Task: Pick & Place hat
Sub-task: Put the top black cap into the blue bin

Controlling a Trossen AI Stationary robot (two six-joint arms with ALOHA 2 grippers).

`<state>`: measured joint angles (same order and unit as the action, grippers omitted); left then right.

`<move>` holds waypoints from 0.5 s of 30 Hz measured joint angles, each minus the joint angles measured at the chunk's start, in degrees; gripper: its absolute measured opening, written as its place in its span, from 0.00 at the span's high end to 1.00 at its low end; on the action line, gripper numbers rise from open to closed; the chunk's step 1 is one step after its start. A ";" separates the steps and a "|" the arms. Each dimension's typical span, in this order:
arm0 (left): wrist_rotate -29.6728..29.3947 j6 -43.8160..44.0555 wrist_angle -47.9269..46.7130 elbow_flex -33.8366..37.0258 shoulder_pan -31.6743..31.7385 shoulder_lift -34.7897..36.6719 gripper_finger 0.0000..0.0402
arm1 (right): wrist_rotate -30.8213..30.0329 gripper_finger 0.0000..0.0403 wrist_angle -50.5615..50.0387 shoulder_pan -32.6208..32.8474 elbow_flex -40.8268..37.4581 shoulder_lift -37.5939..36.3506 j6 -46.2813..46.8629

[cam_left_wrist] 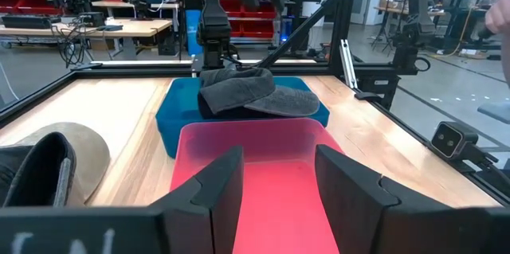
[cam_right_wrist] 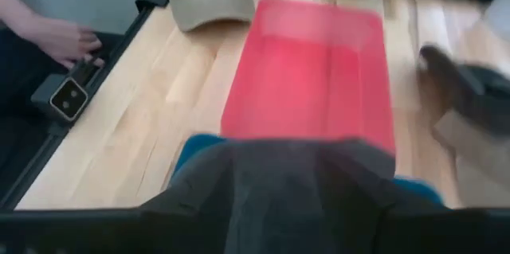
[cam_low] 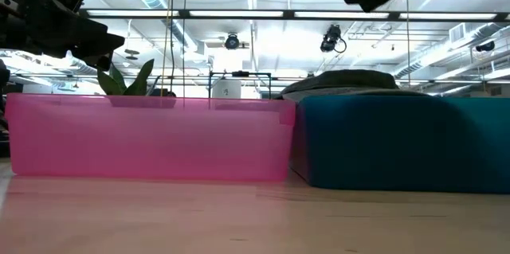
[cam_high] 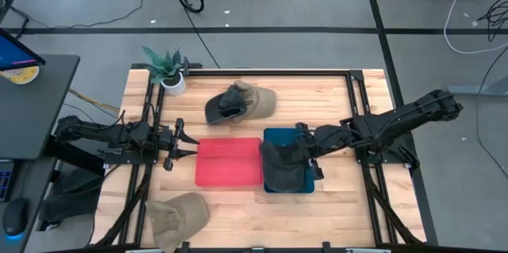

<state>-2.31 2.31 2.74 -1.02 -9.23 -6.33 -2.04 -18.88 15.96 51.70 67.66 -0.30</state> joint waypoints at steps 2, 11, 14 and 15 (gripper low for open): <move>-0.01 -0.02 0.00 0.01 0.02 0.00 0.60 | -0.03 0.56 2.74 -0.19 0.00 0.10 -1.81; 0.01 -0.01 0.03 0.02 0.01 -0.04 0.60 | -0.90 0.56 10.96 -1.44 0.11 5.41 -6.33; 0.01 -0.02 0.07 0.00 0.01 -0.04 0.60 | -0.93 0.56 12.13 -2.92 1.26 8.83 -7.24; 0.02 0.00 0.07 0.00 0.01 -0.04 0.60 | -0.93 0.56 11.90 -3.39 2.34 9.93 -7.28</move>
<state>-2.29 2.31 2.81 -1.02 -9.22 -6.37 -2.96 -6.98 12.58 54.04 77.59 -7.57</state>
